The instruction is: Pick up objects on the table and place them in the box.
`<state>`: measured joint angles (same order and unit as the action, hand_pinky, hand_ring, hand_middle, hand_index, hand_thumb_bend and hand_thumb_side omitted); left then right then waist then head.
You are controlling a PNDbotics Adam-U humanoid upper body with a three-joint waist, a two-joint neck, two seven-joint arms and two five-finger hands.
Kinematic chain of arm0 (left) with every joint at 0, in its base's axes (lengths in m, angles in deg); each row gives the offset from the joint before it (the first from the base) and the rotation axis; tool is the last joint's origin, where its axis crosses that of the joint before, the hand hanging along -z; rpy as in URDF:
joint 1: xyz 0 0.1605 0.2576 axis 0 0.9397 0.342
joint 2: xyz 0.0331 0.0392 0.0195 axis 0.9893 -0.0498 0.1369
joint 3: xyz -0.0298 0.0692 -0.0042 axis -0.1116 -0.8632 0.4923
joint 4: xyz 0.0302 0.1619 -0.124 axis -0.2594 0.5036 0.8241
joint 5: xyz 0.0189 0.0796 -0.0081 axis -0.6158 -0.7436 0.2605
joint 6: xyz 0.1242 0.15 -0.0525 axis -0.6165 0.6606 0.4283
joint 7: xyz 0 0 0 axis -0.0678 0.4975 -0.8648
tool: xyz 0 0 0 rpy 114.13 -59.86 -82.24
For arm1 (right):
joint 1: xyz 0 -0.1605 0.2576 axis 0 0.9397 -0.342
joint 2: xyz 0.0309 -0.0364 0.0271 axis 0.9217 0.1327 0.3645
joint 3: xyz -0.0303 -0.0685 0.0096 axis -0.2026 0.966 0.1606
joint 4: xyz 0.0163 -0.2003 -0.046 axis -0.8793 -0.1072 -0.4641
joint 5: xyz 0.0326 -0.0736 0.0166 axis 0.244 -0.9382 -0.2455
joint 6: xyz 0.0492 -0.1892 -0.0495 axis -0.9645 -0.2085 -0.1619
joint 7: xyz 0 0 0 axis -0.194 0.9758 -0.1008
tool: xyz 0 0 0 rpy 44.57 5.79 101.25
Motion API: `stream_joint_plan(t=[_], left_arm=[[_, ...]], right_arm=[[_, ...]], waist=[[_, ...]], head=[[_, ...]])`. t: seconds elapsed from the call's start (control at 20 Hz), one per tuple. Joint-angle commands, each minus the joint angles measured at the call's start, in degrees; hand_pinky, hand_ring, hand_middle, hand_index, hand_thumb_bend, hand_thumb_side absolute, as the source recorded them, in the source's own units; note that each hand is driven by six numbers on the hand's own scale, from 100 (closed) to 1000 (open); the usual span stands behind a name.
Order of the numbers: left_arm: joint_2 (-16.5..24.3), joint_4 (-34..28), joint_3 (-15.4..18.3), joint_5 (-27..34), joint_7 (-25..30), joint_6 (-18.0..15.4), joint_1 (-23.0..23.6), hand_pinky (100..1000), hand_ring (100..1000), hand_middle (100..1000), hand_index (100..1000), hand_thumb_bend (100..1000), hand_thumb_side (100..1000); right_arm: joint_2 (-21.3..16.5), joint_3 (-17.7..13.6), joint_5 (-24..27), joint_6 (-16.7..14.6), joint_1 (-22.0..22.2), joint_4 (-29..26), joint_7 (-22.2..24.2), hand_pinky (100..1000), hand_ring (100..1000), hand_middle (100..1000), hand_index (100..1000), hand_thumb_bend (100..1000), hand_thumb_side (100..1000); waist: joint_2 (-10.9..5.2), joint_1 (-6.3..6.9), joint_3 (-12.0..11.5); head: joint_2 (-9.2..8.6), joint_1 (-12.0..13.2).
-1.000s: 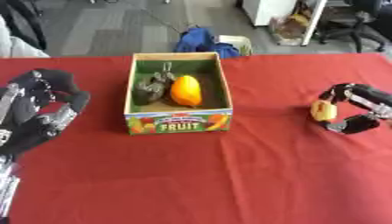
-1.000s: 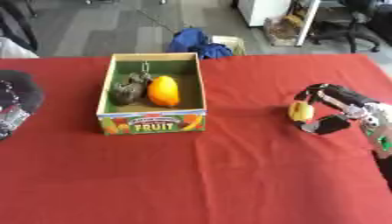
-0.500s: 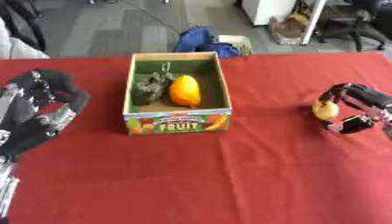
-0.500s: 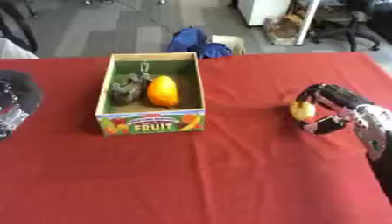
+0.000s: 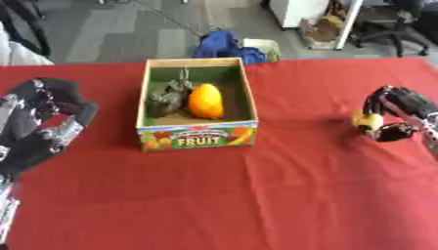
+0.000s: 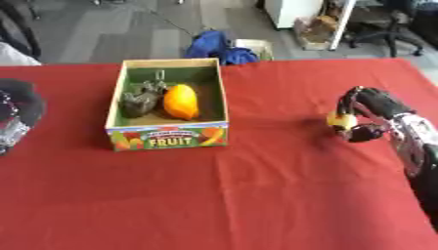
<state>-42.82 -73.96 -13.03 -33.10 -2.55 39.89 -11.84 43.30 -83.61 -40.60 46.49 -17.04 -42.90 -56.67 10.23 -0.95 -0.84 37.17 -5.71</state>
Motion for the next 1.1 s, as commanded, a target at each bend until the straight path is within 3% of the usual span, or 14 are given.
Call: stream_joint_plan(t=[0.05, 0.1, 0.4, 0.45, 0.5, 0.55, 0.75, 0.8, 0.85, 1.1], left_arm=[[0.90, -1.08, 0.58, -0.11, -0.17, -0.08, -0.50, 616, 644, 554, 676, 533, 368], [0.89, -1.09, 0.59, -0.11, -0.18, -0.08, -0.51, 616, 644, 554, 676, 533, 367], [0.88, -1.11, 0.58, -0.05, -0.18, -0.08, -0.54, 616, 644, 554, 676, 534, 367], [0.89, -1.12, 0.58, -0.05, -0.19, -0.09, -0.54, 616, 644, 554, 676, 534, 367], [0.90, -1.12, 0.58, -0.04, -0.20, -0.08, -0.54, 616, 644, 554, 676, 533, 367], [0.90, -1.12, 0.58, -0.03, -0.21, -0.08, -0.53, 616, 645, 554, 676, 533, 367], [0.90, -1.13, 0.54, 0.00, -0.18, -0.07, -0.52, 616, 645, 554, 675, 533, 366], [0.89, -1.14, 0.52, 0.01, -0.17, -0.07, -0.51, 616, 645, 555, 675, 535, 365], [0.87, -1.14, 0.49, 0.03, -0.15, -0.07, -0.50, 616, 645, 555, 675, 533, 366], [0.77, -1.18, 0.30, 0.15, 0.01, -0.09, -0.62, 616, 646, 555, 675, 535, 363]], right_arm=[[-1.31, -0.34, -0.78, 0.01, -1.36, -1.27, -3.39, 481, 357, 298, 388, 234, 100], [-1.29, -0.32, -0.86, -0.08, -1.43, -1.33, -4.37, 454, 321, 254, 342, 225, 100], [-1.14, -0.18, -0.95, -0.79, -1.67, -1.58, -9.67, 432, 297, 209, 299, 208, 100], [-1.16, -0.15, -0.71, -0.93, -1.69, -1.78, -10.29, 431, 294, 207, 296, 100, 149], [-1.19, -0.13, -0.33, -1.11, -1.78, -2.18, -10.80, 430, 293, 202, 294, 196, 100], [-1.23, -0.10, 0.18, -1.26, -1.88, -2.72, -11.12, 430, 292, 202, 294, 193, 100], [-1.08, 0.31, 2.95, -1.86, -3.44, -5.86, -10.92, 428, 288, 195, 289, 171, 100], [-0.88, 0.46, 3.74, -1.98, -4.14, -6.67, -10.66, 428, 287, 193, 288, 103, 100], [-0.59, 0.68, 4.56, -2.09, -5.08, -7.45, -10.31, 428, 287, 193, 288, 163, 100], [2.20, 2.19, 7.40, -2.59, -10.56, -9.48, -7.70, 430, 288, 194, 290, 148, 100]], waist=[[-0.74, -0.15, -0.07], [-0.74, -0.16, -0.09], [-0.80, -0.25, -0.11], [-0.80, -0.26, -0.10], [-0.81, -0.27, -0.10], [-0.82, -0.29, -0.09], [-0.92, -0.31, -0.07], [-0.96, -0.30, -0.07], [-0.99, -0.28, -0.07], [-1.28, -0.13, -0.43]], head=[[-0.35, -0.15], [-0.32, -0.16], [-0.26, -0.17], [-0.27, -0.15], [-0.25, -0.14], [-0.24, -0.14], [-0.22, -0.11], [-0.18, -0.13], [-0.15, -0.15], [-0.06, -0.34]])
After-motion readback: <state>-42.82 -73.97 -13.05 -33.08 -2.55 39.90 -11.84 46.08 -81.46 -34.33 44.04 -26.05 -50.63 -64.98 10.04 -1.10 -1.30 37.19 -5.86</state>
